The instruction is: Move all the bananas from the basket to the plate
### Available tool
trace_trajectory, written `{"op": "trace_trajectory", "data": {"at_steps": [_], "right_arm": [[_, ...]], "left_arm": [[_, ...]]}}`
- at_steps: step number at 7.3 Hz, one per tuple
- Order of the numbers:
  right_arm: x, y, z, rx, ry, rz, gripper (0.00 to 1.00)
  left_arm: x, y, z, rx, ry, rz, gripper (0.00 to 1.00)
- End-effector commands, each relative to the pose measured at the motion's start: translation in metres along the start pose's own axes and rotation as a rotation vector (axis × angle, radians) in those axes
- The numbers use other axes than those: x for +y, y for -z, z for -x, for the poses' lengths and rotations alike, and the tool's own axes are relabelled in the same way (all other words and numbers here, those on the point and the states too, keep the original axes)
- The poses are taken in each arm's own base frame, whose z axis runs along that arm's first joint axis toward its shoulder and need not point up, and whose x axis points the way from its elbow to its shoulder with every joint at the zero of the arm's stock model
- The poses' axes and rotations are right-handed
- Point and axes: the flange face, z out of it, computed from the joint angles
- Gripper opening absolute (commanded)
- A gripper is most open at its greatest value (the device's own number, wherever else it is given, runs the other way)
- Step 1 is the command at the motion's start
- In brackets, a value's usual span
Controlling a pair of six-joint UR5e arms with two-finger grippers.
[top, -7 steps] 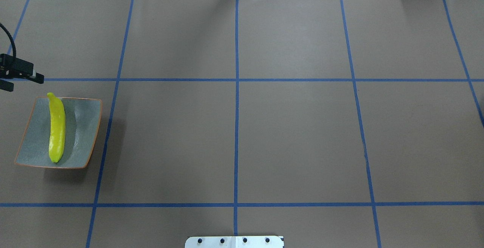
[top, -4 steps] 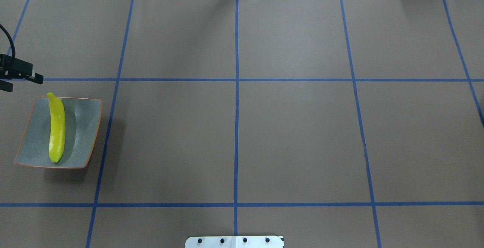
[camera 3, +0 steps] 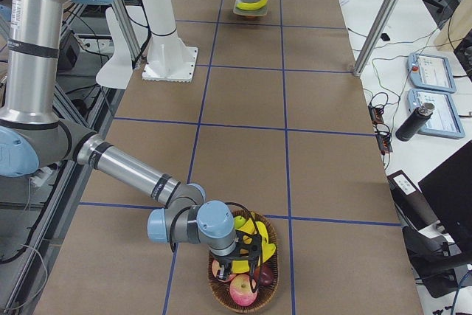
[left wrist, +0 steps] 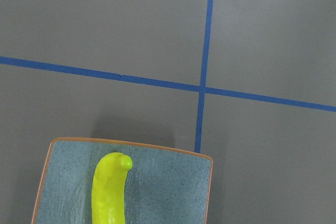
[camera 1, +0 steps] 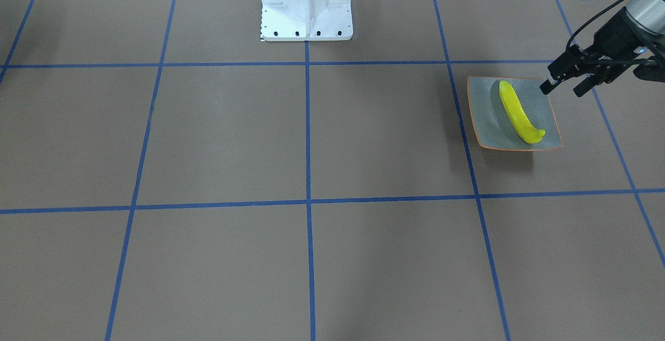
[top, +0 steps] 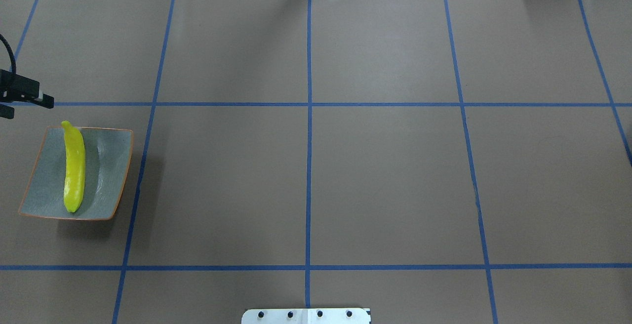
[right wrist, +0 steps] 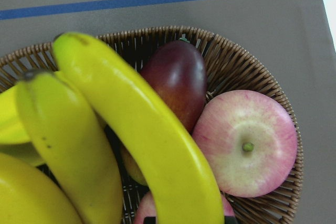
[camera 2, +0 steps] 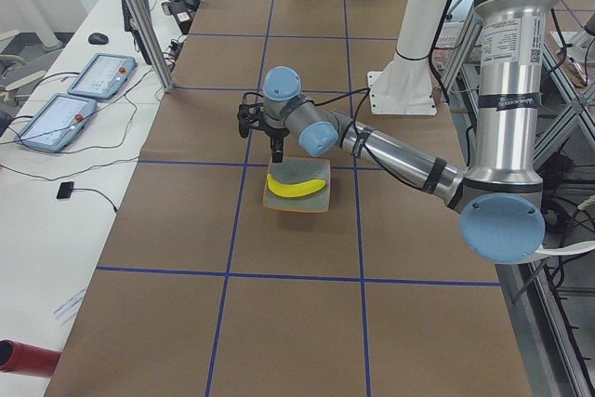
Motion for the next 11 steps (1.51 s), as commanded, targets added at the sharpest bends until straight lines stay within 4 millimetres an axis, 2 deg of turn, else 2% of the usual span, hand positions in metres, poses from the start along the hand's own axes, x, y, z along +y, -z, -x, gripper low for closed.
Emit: {"op": "trace_trajectory", "data": {"at_steps": [1, 3, 7, 8, 11], "right_arm": [[-0.003, 0.005, 0.004, -0.01, 0.008, -0.008, 0.0], [-0.01, 0.016, 0.016, -0.026, 0.038, -0.031, 0.0], [-0.009, 0.034, -0.003, -0.018, 0.015, -0.076, 0.0], [-0.012, 0.043, -0.001, -0.023, 0.015, -0.097, 0.0], [-0.032, 0.123, 0.041, -0.063, 0.015, -0.172, 0.0]], "left_arm": [[0.0, 0.005, -0.001, 0.004, 0.0, -0.008, 0.98], [0.0, 0.005, -0.001, 0.003, 0.001, -0.008, 0.98], [-0.001, 0.003, 0.001, 0.0, 0.005, -0.005, 0.98], [-0.001, 0.004, 0.0, 0.003, 0.002, -0.007, 0.98], [-0.002, 0.002, -0.003, 0.003, 0.003, -0.003, 0.98]]}}
